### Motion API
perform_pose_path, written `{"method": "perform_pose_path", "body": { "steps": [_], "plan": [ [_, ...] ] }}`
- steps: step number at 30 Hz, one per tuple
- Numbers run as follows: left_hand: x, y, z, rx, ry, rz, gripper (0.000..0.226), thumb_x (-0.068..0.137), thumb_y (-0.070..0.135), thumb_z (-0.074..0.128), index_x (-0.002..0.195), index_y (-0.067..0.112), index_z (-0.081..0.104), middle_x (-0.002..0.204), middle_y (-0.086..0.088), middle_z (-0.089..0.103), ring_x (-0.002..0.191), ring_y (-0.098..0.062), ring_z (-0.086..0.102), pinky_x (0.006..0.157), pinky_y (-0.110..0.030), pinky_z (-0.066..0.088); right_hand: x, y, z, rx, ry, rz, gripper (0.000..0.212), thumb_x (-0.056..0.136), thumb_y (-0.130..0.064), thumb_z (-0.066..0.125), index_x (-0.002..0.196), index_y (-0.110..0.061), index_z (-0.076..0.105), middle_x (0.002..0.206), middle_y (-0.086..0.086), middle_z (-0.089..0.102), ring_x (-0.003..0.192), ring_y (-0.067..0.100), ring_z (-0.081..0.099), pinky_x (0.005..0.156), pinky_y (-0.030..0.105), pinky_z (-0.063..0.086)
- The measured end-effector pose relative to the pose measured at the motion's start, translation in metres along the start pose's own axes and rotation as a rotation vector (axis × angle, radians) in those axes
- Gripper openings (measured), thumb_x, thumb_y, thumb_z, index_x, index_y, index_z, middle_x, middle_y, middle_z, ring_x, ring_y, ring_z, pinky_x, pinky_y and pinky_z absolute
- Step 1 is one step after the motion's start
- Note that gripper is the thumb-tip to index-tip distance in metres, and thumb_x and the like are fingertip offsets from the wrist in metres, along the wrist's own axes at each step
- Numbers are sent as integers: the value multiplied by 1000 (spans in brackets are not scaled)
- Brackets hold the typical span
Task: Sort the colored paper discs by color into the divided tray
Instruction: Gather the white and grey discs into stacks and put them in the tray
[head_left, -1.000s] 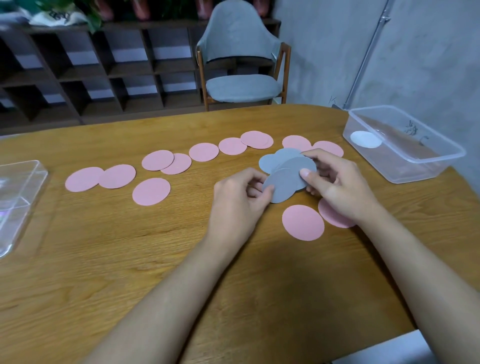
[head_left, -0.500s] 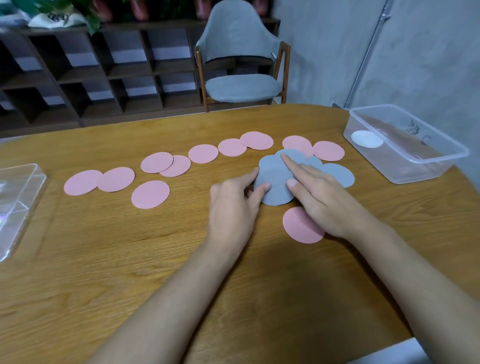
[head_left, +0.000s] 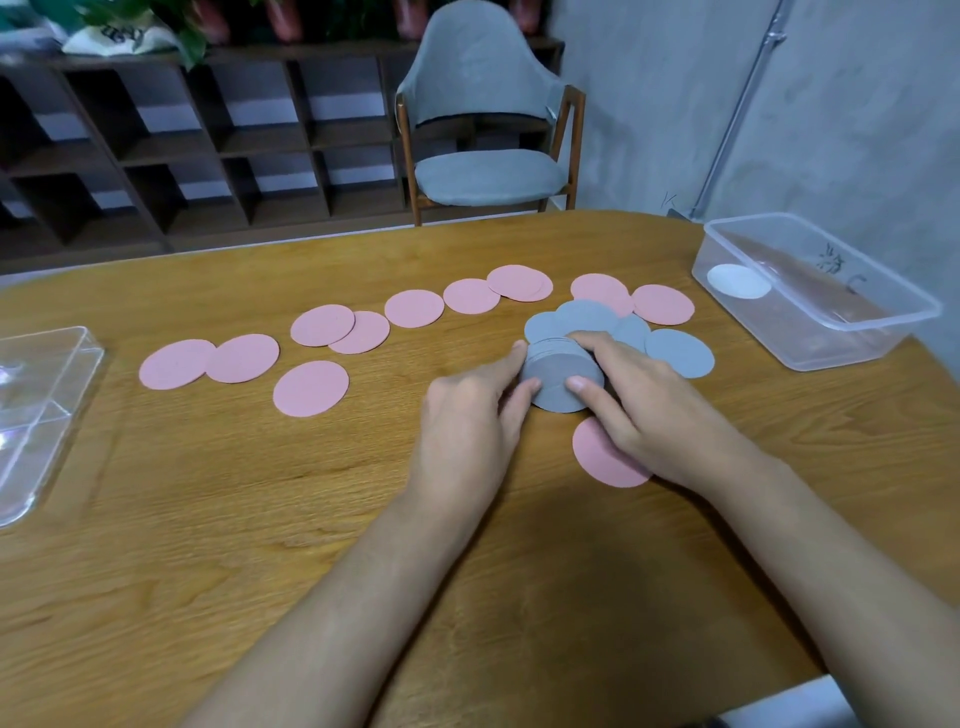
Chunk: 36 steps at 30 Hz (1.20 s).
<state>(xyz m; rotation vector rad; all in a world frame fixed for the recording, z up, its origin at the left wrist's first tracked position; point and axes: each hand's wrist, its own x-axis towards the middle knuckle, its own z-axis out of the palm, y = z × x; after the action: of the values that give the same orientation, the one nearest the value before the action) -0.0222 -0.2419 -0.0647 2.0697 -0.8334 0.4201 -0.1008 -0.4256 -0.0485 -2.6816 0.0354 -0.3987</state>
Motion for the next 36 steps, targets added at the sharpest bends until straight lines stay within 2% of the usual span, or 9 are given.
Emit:
{"method": "perform_pose_path", "body": {
  "steps": [2, 6, 11, 15, 19, 24, 29, 32, 36],
  "plan": [
    [-2, -2, -2, 31, -1, 25, 33, 96, 26, 67, 127, 15, 73, 90, -7, 80, 70, -25, 70, 68, -38, 52, 0, -1, 0, 27, 11, -19, 27, 106, -34, 50, 130, -21, 53, 111, -5, 65, 98, 11, 59, 79, 30, 43],
    [-5, -4, -6, -14, -86, -23, 39, 97, 31, 69, 134, 21, 69, 114, 4, 78, 100, -14, 73, 86, -31, 54, -1, 5, -8, 123, 23, -3, 18, 105, -31, 55, 120, -22, 58, 89, -11, 63, 77, 2, 56, 65, 14, 37],
    [-5, -11, -6, -1, -152, -35, 29, 96, 26, 68, 124, 22, 74, 121, 10, 75, 113, -7, 69, 98, -28, 52, 3, 23, -27, 180, 84, 88, 22, 105, -36, 53, 126, -30, 56, 101, -17, 64, 87, 5, 60, 64, 18, 43],
    [-4, -10, -5, 3, -190, -16, 23, 96, 24, 69, 117, 21, 76, 117, 11, 75, 110, -7, 67, 96, -24, 50, -2, 33, -38, 209, 87, 111, 22, 105, -35, 53, 127, -31, 58, 103, -14, 68, 85, 16, 64, 70, 36, 49],
    [9, -11, -1, 4, -257, 0, 27, 96, 28, 69, 122, 22, 73, 122, 10, 72, 115, -10, 64, 99, -29, 49, -14, 43, -46, 265, 114, 159, 18, 105, -32, 56, 123, -34, 60, 108, -12, 71, 98, 11, 65, 81, 34, 52],
    [50, -21, 21, 50, -316, -7, 48, 94, 36, 70, 139, 22, 62, 141, 6, 63, 132, -17, 56, 108, -32, 42, -27, 44, -42, 295, 231, 236, 17, 104, -29, 58, 120, -32, 61, 110, -22, 71, 103, 1, 65, 78, 12, 46],
    [75, -24, 43, 63, -433, 22, 68, 90, 51, 71, 149, 23, 52, 157, -1, 50, 146, -21, 44, 118, -44, 37, -32, 39, -32, 293, 304, 306, 16, 102, -33, 60, 118, -34, 62, 104, -8, 74, 95, 23, 68, 87, 46, 54],
    [83, -25, 49, 122, -476, 82, 62, 92, 54, 67, 146, 27, 56, 152, 0, 55, 142, -22, 48, 115, -50, 38, -32, 33, -34, 302, 326, 334, 16, 103, -31, 60, 118, -34, 63, 108, -12, 74, 99, 20, 69, 90, 49, 54],
    [81, -29, 45, 109, -405, 122, 46, 94, 50, 68, 131, 23, 71, 135, 3, 68, 127, -21, 59, 105, -43, 47, -32, 29, -32, 336, 356, 364, 17, 103, -28, 60, 120, -30, 64, 109, -12, 75, 102, 14, 69, 94, 48, 54]
  ]
}}
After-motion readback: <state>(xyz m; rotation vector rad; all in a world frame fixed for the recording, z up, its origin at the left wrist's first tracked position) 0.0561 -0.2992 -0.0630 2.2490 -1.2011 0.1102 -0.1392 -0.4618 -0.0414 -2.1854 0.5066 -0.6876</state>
